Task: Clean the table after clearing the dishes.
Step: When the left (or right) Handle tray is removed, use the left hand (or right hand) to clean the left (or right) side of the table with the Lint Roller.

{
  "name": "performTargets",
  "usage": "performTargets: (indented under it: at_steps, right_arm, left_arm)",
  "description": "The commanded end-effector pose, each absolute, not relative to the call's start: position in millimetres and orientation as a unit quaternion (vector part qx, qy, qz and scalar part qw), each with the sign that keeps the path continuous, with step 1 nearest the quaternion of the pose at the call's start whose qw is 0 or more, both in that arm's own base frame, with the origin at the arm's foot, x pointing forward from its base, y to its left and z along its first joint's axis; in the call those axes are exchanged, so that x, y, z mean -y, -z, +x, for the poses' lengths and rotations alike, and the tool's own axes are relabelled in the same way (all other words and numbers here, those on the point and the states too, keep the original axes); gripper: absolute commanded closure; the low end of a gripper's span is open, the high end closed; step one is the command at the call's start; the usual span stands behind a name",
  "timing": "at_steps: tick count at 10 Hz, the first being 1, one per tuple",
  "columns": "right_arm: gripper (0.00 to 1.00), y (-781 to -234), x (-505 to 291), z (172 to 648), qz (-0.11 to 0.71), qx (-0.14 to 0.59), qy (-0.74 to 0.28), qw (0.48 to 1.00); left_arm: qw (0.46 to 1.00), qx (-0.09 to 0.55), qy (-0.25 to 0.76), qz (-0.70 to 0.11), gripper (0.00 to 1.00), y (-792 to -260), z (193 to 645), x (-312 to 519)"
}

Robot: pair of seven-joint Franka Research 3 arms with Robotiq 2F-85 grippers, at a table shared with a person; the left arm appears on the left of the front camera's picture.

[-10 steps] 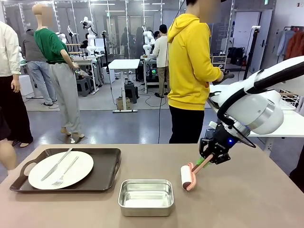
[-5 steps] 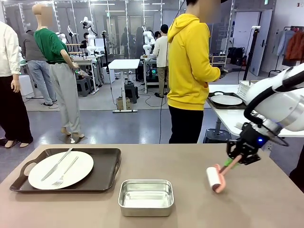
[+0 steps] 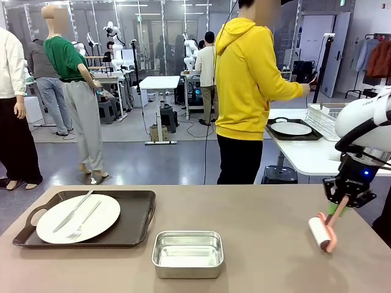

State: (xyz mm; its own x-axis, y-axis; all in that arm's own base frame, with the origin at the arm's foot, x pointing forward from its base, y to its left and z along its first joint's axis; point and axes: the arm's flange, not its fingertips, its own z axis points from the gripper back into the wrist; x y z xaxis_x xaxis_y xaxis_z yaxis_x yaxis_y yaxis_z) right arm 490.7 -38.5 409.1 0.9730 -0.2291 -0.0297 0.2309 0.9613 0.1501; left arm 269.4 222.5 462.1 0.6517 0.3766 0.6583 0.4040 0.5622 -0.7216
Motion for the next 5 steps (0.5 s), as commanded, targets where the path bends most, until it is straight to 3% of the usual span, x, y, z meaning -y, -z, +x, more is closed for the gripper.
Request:
performTargets:
  at_steps: [1,5]
  right_arm:
    - [0.8,-399.5,48.5,476.5,0.004,-0.048,0.134,0.99]
    - [0.8,-459.8,25.6,458.9,-0.039,0.011,0.093,0.995]
  left_arm:
    - [0.776,0.421,0.012,-0.47,0.0,-464.7,269.8,-224.8]
    - [0.776,0.421,0.012,-0.47,0.0,-464.7,269.8,-224.8]
